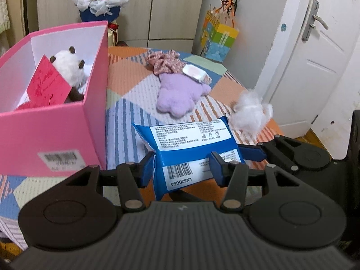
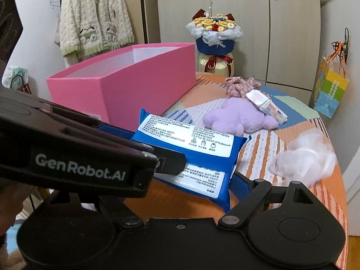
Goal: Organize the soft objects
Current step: 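Lift the wet-wipe pack with the left gripper over the pink box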
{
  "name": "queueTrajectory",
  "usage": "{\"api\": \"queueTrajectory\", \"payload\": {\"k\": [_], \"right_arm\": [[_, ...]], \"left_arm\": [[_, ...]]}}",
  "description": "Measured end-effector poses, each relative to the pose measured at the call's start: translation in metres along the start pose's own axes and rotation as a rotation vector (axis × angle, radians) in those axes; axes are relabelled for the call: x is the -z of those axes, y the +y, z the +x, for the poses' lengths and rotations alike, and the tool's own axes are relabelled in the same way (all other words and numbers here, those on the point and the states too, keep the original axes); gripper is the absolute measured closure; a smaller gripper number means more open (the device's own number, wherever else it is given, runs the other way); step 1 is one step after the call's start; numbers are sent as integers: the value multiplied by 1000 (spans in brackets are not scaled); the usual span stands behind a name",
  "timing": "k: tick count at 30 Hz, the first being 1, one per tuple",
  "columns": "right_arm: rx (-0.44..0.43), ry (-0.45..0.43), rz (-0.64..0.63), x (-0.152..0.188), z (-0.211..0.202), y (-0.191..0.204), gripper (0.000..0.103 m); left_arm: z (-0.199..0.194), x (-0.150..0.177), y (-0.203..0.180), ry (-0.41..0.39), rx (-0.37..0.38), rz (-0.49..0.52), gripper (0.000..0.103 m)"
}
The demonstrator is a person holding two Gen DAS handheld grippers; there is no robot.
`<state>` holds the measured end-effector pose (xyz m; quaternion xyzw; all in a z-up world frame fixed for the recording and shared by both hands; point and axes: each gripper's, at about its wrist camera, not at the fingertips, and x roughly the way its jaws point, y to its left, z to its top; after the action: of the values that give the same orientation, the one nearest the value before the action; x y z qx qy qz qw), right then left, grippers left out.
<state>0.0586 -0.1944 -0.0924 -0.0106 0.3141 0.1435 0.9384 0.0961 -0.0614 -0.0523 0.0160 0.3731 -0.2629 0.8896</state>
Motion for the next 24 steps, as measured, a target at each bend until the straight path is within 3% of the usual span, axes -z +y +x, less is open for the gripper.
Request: {"api": "queueTrajectory", "payload": {"k": [11,20,24], "right_arm": [[9,47,-82,-10,-40,37,12],[-60,18,-174,-46,-69,71,12],[-99,-24,-186,-65,-73,84,11]], "left_arm": [[-48,7,13,47,86,-24,53],[-107,-4,35,25,105,-11,53],[-132,-14,48,-23,94,-5,53]]}}
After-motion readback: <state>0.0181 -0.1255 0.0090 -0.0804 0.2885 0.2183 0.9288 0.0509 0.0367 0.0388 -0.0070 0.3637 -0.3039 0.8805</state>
